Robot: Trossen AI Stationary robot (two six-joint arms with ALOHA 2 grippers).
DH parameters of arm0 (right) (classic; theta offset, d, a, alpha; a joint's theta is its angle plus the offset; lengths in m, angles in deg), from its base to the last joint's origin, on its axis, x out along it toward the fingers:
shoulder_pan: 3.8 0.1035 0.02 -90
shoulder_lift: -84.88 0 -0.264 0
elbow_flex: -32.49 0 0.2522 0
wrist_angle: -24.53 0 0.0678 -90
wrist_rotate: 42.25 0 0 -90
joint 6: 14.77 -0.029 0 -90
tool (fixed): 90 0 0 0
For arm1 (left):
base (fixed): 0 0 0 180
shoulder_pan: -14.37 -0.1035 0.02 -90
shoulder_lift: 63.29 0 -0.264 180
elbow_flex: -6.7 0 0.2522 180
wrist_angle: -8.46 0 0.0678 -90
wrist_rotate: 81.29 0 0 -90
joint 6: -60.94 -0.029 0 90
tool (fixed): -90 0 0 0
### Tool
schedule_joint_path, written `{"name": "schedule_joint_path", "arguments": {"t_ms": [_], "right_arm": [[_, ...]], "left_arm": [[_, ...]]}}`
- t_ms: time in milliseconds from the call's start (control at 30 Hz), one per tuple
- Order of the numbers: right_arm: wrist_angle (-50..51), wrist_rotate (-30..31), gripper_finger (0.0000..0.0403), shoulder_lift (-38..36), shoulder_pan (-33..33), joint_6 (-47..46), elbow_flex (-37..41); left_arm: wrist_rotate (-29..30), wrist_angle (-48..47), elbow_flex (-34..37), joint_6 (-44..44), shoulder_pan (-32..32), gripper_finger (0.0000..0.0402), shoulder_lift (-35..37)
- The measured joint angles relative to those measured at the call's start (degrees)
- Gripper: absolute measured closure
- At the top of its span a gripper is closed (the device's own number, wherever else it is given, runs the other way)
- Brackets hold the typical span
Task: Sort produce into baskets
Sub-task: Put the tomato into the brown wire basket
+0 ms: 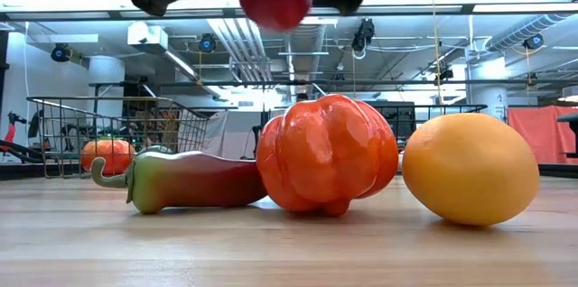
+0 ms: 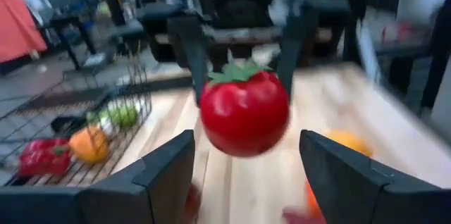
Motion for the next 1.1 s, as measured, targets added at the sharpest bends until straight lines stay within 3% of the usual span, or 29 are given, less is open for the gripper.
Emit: {"name": "schedule_joint_path", "arguments": {"t_ms": [67,167,667,1100], "right_arm": [[-3.0,0.0,0.0113,-0.3,0.6,1.7,0.1],[-6.8,0.3,0.0112,-0.5,0.8,4.2,0.1],[-11.8,0.5,0.0111,-0.4,0.5,7.2,0.1],[-10.5,0.4,0.0111,-0.4,0.7,7.0,0.2]], "left_arm": [[-0.4,7.1,2.1,0.7,-0.5,0.0163,-0.2],[-0.5,10.2,3.4,1.4,-1.2,0.0163,-0.4],[-1.1,10.8,-2.3,-1.3,-2.2,0.0101,-6.4],[-1.7,11.5,-8.1,-4.8,-3.9,0.0097,-14.7]]}}
